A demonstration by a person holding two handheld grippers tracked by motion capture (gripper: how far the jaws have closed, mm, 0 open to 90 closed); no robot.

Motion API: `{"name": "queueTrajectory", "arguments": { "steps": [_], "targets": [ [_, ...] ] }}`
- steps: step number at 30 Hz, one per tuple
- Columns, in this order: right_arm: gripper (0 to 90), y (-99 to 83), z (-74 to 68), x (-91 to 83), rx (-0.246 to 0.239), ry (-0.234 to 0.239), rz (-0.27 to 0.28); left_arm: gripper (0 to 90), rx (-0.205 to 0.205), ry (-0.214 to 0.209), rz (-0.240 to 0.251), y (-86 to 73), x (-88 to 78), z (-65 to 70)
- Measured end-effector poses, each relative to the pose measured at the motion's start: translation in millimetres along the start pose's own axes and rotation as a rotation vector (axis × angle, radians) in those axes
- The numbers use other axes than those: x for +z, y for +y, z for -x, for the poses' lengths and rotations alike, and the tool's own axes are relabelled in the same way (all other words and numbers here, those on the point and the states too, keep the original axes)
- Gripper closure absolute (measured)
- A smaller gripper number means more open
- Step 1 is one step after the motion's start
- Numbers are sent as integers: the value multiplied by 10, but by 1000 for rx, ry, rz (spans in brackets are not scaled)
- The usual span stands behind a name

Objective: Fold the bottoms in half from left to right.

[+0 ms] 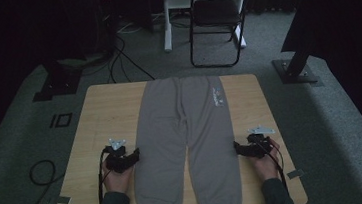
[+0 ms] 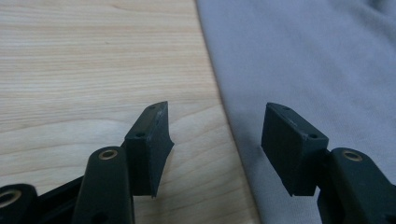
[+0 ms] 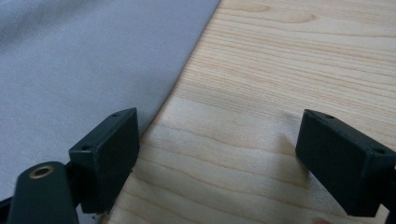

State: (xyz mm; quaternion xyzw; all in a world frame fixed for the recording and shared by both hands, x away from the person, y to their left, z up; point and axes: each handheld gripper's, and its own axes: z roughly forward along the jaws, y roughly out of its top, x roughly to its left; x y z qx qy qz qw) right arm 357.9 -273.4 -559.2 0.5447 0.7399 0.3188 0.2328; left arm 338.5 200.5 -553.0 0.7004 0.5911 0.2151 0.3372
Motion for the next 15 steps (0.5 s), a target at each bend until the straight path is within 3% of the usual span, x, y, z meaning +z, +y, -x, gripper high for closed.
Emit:
{"name": "queueTrajectory", "arguments": {
  "steps": [5, 8, 9, 10, 11, 12, 15],
  "targets": [
    [138, 0, 0, 0, 1, 0, 0, 401, 13, -13, 1, 40, 54, 38],
    [138, 0, -1, 0, 1, 0, -1, 414, 40, 30, 0, 64, 96, 98],
    [138, 0, 0, 0, 1, 0, 0, 496, 57, 60, -3, 69, 103, 120],
    [138, 0, 0, 0, 1, 0, 0, 496, 59, 61, -2, 69, 102, 122],
    [138, -1, 0, -1, 0, 0, -1, 642, 54, 58, 1, 66, 92, 115],
    [138, -1, 0, -1, 0, 0, -1, 642, 50, 59, -1, 58, 75, 97],
    [140, -3, 1, -3, -3, 3, 0, 819, 20, 45, 3, 20, 27, 30]
  ]
}}
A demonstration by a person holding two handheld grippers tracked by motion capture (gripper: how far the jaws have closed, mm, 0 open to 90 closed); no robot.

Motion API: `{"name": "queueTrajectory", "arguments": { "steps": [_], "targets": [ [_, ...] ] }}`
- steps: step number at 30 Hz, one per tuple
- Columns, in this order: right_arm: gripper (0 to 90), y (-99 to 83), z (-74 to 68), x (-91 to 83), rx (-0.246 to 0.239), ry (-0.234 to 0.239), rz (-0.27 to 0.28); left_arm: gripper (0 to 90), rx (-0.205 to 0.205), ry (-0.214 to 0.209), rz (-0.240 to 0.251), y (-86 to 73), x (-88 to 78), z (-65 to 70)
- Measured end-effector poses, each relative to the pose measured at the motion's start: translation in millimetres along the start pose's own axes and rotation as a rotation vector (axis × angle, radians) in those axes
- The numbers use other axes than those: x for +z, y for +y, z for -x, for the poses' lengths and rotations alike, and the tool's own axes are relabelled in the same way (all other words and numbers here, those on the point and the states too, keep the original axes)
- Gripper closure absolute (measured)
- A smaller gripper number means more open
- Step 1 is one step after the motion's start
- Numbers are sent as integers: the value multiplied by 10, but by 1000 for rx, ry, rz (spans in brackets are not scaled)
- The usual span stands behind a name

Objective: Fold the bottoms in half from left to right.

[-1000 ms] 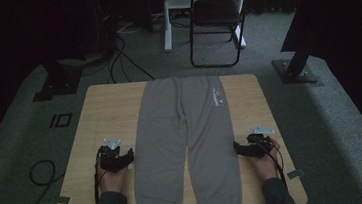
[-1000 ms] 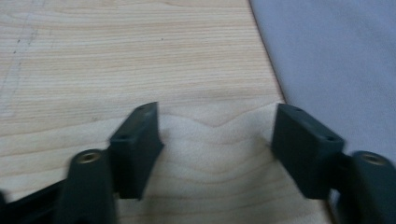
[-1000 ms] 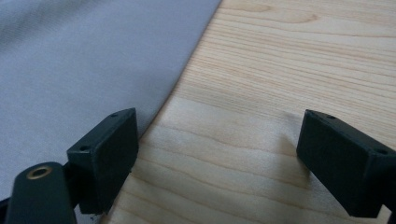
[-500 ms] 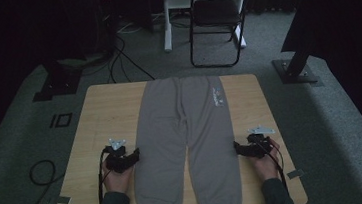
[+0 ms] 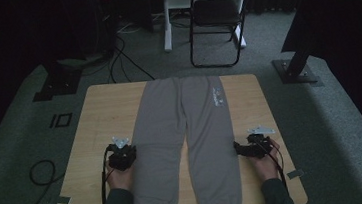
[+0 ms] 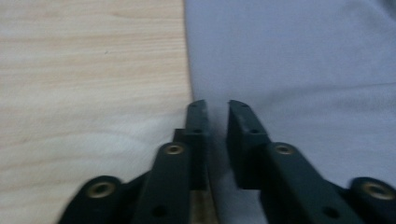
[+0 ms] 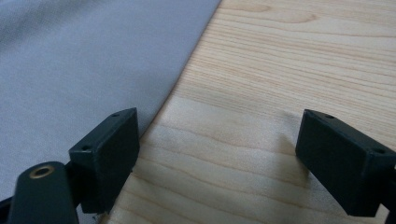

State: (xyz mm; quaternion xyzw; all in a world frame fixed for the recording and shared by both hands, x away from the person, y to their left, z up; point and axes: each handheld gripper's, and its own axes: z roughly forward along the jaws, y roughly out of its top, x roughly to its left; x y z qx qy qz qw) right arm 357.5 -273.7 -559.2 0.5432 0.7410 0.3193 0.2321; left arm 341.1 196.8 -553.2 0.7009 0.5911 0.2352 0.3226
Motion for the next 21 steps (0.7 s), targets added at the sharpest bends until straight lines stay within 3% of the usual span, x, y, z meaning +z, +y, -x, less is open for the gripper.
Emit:
{"name": "queueTrajectory", "arguments": {
  "steps": [5, 6, 7, 11, 13, 17, 21],
  "targets": [
    [173, -22, -20, -26, 0, 2, 5, 850, -3, -21, -8, -73, -89, -62],
    [203, -32, -30, -38, 0, 1, 8, 850, -8, -23, -8, -84, -102, -71],
    [313, -47, -67, -78, -2, 0, 14, 856, -9, -27, -11, -93, -116, -84],
    [334, -48, -152, -160, -30, -4, 53, 861, -16, -32, -16, -130, -164, -125],
    [330, -49, -226, -165, -46, 19, 64, 864, -14, -32, -17, -147, -186, -140],
    [327, -66, -285, -115, -64, 26, 22, 865, -17, -29, -21, -174, -221, -169],
    [331, -100, -290, -142, -35, 37, 16, 865, -23, -29, -19, -189, -237, -181]
  ]
}}
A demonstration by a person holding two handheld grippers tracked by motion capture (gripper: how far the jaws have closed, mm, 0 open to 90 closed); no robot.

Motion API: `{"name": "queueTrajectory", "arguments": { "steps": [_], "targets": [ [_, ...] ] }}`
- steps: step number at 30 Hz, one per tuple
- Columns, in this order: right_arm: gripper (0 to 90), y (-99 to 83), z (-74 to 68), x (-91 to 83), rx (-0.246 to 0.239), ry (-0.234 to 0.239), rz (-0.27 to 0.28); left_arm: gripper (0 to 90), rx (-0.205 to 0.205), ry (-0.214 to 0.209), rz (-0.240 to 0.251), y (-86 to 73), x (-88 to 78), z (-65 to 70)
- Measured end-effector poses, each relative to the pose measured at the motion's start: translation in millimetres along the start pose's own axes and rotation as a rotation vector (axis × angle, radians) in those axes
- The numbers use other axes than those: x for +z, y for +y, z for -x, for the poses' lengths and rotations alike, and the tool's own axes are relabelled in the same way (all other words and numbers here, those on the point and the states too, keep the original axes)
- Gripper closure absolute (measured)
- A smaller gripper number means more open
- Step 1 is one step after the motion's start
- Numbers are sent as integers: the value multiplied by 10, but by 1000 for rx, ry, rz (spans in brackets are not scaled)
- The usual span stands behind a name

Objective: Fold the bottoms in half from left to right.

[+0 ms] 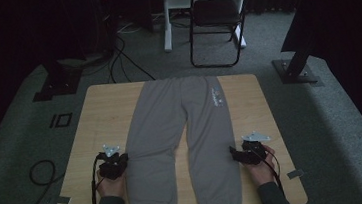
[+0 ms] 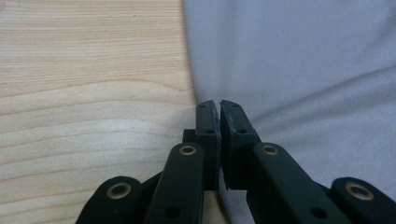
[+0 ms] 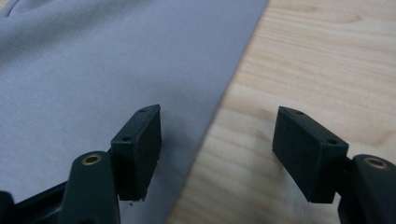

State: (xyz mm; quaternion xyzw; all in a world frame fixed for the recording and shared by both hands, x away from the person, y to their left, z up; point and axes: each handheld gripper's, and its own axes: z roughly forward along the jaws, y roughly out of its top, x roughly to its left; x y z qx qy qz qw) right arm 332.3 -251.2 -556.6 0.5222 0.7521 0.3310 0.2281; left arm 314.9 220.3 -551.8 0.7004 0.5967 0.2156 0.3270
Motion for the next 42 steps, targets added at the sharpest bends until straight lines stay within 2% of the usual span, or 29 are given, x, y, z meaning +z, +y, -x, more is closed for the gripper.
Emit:
{"name": "queueTrajectory", "arguments": {
  "steps": [3, 9, 11, 14, 15, 16, 20, 23, 26, 28, 31, 32, 33, 34, 38, 40, 42],
  "targets": [
    [331, -49, -33, -57, 0, 5, -4, 874, -2, -7, -1, 1, 1, 3],
    [331, -100, -97, -132, -11, 15, -19, 894, -26, -94, 4, 40, 45, 30],
    [329, -97, -90, -127, -15, 20, -19, 896, -10, -126, 30, 82, 25, 93],
    [323, -84, -82, -111, -21, 25, -18, 896, 44, -170, 77, 168, -32, 261],
    [322, -81, -82, -106, -21, 27, -17, 896, 58, -209, 95, 225, -50, 390],
    [322, -81, -82, -106, -21, 27, -17, 896, 58, -209, 95, 225, -50, 390],
    [320, -74, -78, -100, -26, 34, -19, 896, 99, -276, 108, 353, -18, 675],
    [324, -71, -66, -105, -31, 45, -23, 896, 148, -312, 109, 462, 12, 906],
    [335, -55, -15, -143, -20, 18, 11, 896, 196, -347, 109, 576, 37, 1147],
    [343, -39, 66, -193, 13, 15, 49, 896, 223, -376, 111, 655, 66, 1317],
    [349, -53, 196, -243, 59, -14, 70, 897, 262, -422, 109, 772, 105, 1590],
    [349, -61, 239, -255, 81, -19, 74, 896, 277, -437, 111, 809, 118, 1683],
    [355, -75, 316, -275, 123, -29, 85, 897, 285, -454, 115, 848, 131, 1779],
    [355, -75, 316, -275, 123, -29, 85, 897, 288, -470, 118, 888, 148, 1877],
    [355, -91, 418, -290, 173, -67, 100, 899, 294, -533, 114, 1031, 218, 2287],
    [360, -100, 465, -293, 200, -96, 101, 900, 299, -558, 123, 1060, 235, 2493],
    [365, -103, 478, -291, 215, -105, 96, 899, 299, -595, 125, 1053, 280, 2700]
  ]
}}
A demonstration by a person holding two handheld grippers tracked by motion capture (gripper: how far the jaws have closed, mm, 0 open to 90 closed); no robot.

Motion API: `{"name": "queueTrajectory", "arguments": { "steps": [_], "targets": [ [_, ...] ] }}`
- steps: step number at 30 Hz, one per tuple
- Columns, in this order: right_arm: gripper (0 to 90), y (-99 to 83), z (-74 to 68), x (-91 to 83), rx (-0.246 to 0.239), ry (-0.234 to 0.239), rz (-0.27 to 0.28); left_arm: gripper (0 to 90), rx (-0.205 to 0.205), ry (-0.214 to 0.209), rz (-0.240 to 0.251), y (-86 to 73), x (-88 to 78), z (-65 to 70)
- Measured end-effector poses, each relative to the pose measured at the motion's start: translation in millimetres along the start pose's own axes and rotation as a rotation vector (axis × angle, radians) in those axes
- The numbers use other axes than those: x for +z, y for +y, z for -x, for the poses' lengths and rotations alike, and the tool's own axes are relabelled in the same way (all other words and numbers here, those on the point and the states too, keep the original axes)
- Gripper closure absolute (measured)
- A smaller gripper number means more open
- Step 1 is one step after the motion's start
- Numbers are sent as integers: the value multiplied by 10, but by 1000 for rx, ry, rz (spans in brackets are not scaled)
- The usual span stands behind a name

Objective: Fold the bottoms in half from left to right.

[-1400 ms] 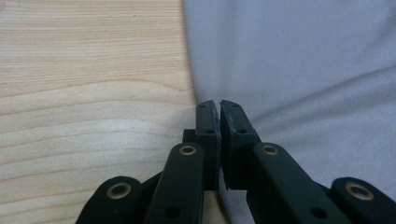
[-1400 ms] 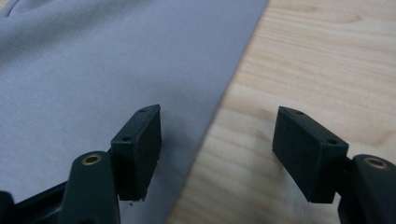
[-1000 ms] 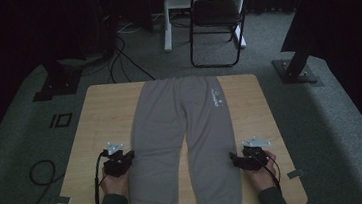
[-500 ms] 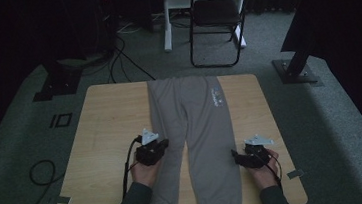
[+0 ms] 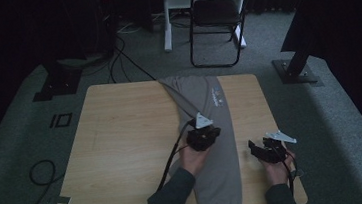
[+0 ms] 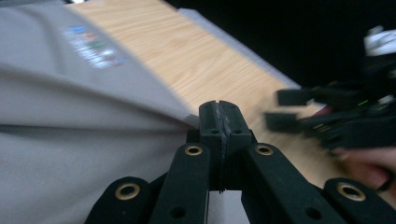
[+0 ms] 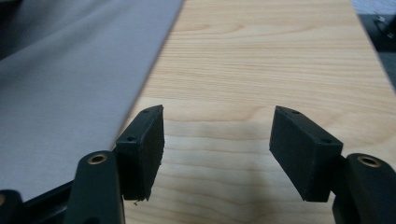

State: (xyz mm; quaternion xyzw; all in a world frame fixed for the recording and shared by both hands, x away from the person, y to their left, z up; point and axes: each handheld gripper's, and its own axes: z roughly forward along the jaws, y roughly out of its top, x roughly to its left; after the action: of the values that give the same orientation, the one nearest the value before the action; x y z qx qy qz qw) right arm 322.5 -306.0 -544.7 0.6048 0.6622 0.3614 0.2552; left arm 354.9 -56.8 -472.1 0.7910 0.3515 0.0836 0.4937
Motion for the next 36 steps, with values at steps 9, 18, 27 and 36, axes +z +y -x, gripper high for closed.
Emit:
{"name": "queueTrajectory", "arguments": {
  "steps": [9, 18, 27, 36],
  "targets": [
    [366, -9, 4, 10, 5, -26, -6, 705, -42, -108, -34, -74, 172, -32],
    [365, 69, -461, 100, -185, 50, -10, 663, -128, 91, -71, -314, -253, -710],
    [382, 12, -498, 267, -190, 38, -86, 611, -68, 91, -226, -535, 178, -682],
    [481, 154, -556, 235, -141, 97, -21, 599, -90, 96, -218, -544, 86, -666]
  ]
}}
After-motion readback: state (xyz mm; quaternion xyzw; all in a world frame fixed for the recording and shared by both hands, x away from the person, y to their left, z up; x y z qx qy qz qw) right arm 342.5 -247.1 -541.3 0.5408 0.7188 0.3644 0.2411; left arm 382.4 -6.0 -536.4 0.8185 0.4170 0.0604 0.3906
